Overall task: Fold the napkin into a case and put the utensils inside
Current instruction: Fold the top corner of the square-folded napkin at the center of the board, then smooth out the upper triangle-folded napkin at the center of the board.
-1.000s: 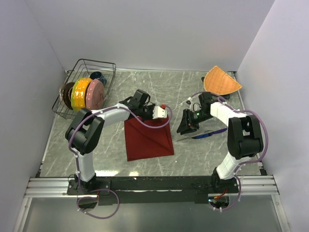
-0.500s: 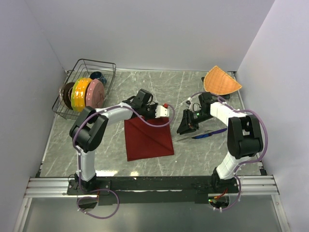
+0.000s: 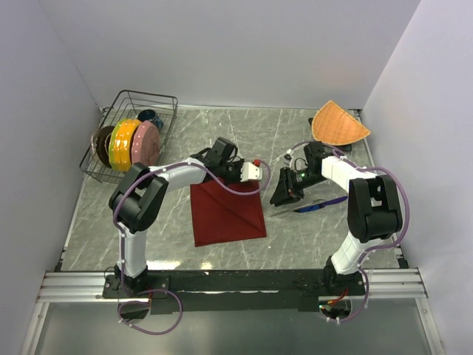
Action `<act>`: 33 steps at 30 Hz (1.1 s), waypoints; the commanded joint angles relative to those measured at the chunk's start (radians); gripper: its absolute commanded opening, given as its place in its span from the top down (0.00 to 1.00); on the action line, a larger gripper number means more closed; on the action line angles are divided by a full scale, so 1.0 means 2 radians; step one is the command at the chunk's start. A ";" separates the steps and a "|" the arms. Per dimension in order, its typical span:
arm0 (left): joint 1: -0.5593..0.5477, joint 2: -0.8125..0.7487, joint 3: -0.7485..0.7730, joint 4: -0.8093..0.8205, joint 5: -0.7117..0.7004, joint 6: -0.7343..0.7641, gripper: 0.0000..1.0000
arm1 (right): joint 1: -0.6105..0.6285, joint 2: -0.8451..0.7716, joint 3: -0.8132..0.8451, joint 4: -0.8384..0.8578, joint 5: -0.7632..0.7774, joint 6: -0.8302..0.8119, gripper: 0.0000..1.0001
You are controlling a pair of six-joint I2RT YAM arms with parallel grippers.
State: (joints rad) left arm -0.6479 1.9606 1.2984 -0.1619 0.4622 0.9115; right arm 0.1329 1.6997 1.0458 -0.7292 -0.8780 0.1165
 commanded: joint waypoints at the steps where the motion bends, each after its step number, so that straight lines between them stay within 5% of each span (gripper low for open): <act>1: 0.009 -0.018 0.043 0.013 0.001 -0.058 0.75 | -0.002 -0.015 0.004 0.009 -0.021 0.000 0.59; 5: 0.032 -0.057 0.063 0.020 0.006 -0.164 0.56 | 0.007 -0.033 0.002 0.041 -0.036 0.025 0.56; 11: 0.105 -0.150 0.039 -0.005 0.059 -0.322 0.42 | 0.055 -0.044 0.027 0.091 -0.030 0.054 0.53; 15: 0.151 -0.229 -0.068 0.016 0.130 -0.485 0.28 | 0.104 -0.038 0.027 0.163 -0.027 0.096 0.51; 19: 0.154 -0.267 -0.176 0.123 0.178 -0.623 0.14 | 0.152 -0.009 0.019 0.226 -0.038 0.157 0.51; 24: 0.154 -0.243 -0.261 0.209 0.201 -0.736 0.17 | 0.175 0.034 0.016 0.269 -0.024 0.163 0.55; 33: 0.155 -0.108 -0.246 0.286 0.221 -0.761 0.38 | 0.171 0.081 -0.011 0.294 -0.031 0.161 0.69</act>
State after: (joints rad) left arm -0.3420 1.6520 0.7532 0.2829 0.8532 -0.5594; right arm 0.4835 1.8565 1.0328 -0.1974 -0.9310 0.4419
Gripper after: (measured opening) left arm 0.640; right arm 0.320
